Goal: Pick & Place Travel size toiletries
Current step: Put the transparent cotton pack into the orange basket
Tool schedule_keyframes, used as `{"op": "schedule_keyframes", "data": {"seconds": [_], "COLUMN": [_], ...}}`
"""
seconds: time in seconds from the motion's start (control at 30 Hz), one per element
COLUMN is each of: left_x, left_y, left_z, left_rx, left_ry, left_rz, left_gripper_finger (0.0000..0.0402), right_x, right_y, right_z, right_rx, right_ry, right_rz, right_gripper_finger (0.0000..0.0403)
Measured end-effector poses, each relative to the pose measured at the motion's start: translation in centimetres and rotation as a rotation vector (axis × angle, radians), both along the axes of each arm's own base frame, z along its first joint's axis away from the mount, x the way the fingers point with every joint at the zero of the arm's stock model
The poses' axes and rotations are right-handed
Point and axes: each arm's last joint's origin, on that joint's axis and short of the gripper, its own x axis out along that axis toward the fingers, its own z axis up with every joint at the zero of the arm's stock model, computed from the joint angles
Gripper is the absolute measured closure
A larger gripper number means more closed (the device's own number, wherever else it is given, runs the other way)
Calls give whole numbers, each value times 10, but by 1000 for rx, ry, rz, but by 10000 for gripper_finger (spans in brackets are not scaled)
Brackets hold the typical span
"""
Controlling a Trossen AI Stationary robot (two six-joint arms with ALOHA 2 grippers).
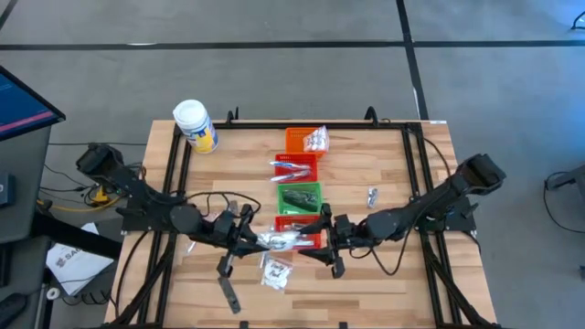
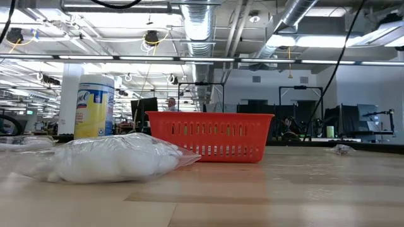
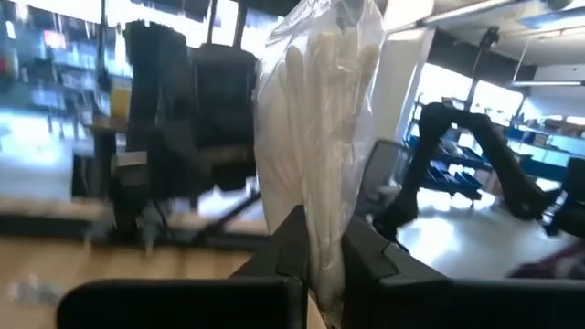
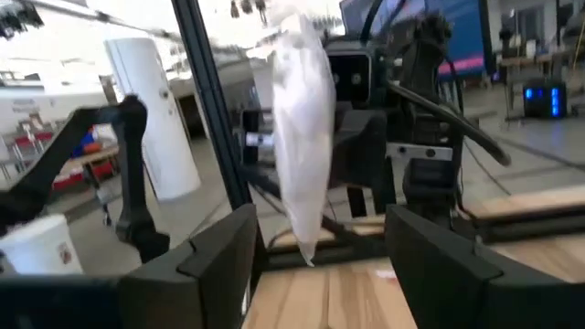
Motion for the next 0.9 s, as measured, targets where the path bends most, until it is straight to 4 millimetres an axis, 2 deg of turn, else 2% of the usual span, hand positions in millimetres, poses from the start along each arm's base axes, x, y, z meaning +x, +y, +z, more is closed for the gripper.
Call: {"op": "schedule_keyframes", "data": {"seconds": [0.13, 0.27, 0.37, 0.63, 0.77, 0.9], "left_x": [-8, -10, -4, 24, 38, 42], "left_y": [7, 10, 10, 15, 16, 14], "left_z": [-4, -22, -34, -56, -61, -64], "left_rx": [-106, -203, -243, -240, -245, -242], "left_ry": [187, 419, 506, 620, 646, 664], "left_rz": [-48, -82, -103, -179, -209, -226], "left_gripper_finger": [387, 387, 387, 387, 387, 384], "right_x": [-11, -20, -21, 5, 21, 32], "right_y": [-4, -8, -10, -10, -10, -8], "right_z": [8, 9, 5, -7, -13, -19], "right_rx": [-1, -3, -1, -41, -51, -71], "right_ry": [92, 193, 253, 423, 512, 595], "right_rz": [10, 12, 50, 112, 130, 118], "right_gripper_finger": [175, 185, 191, 186, 173, 164]}}
